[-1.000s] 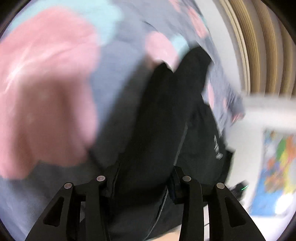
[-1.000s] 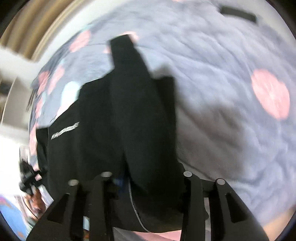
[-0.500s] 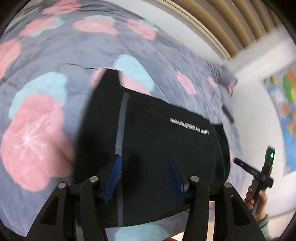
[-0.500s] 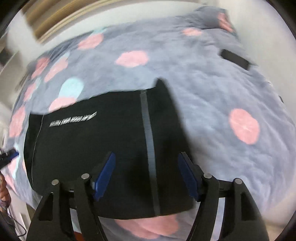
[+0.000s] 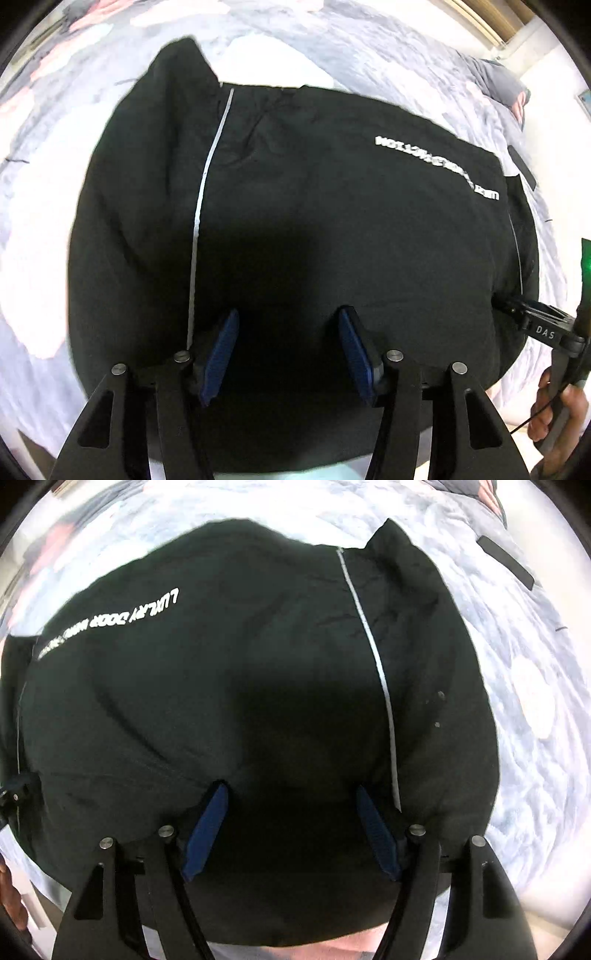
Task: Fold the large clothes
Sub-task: 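Lay the folded jacket flat with both grippers and release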
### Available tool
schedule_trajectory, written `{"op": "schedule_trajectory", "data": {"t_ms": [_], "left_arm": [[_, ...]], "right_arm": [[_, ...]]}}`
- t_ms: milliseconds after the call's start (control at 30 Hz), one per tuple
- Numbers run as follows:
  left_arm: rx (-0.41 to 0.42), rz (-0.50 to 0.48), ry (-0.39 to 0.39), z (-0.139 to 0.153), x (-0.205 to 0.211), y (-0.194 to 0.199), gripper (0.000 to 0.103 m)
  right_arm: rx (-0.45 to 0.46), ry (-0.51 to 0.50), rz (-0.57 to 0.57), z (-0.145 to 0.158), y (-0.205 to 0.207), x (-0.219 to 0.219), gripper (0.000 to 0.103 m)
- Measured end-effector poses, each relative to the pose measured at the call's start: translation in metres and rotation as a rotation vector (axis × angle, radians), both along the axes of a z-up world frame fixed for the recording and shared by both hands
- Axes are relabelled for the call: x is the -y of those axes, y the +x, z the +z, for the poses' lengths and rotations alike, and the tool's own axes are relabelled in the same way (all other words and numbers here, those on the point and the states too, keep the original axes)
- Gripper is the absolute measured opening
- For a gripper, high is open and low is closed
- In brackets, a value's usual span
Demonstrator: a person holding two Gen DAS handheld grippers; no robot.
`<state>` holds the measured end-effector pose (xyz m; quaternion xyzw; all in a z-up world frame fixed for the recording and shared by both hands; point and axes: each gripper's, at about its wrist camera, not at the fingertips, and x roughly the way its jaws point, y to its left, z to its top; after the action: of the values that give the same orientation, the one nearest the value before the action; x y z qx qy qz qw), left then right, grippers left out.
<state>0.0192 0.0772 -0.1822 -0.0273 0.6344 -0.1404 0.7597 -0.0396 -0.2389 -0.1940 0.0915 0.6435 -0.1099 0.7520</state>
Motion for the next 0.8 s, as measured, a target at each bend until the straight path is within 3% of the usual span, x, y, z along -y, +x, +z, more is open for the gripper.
{"op": "schedule_trajectory", "data": {"t_ms": [167, 300, 433, 600, 700, 800], "left_arm": [[0.111, -0.027, -0.059, 0.075, 0.008, -0.012, 0.059], [0.241, -0.022, -0.054, 0.136, 0.017, -0.023, 0.059], [0.326, 0.014, -0.161, 0.200, 0.014, -0.046, 0.059], [0.413, 0.049, -0.157, 0.244, 0.034, -0.056, 0.063], [0.454, 0.052, -0.111, 0.261, 0.039, -0.068, 0.064], [0.495, 0.059, -0.058, 0.271, 0.049, -0.079, 0.068]], "right_arm": [[0.055, -0.096, 0.052, 0.051, -0.012, -0.007, 0.074], [0.165, -0.118, 0.072, 0.115, -0.028, -0.014, 0.074], [0.254, -0.185, 0.076, 0.173, -0.036, -0.037, 0.074], [0.378, -0.216, 0.077, 0.231, -0.047, -0.055, 0.076], [0.442, -0.205, 0.079, 0.255, -0.053, -0.061, 0.087], [0.503, -0.195, 0.077, 0.271, -0.061, -0.067, 0.088]]}}
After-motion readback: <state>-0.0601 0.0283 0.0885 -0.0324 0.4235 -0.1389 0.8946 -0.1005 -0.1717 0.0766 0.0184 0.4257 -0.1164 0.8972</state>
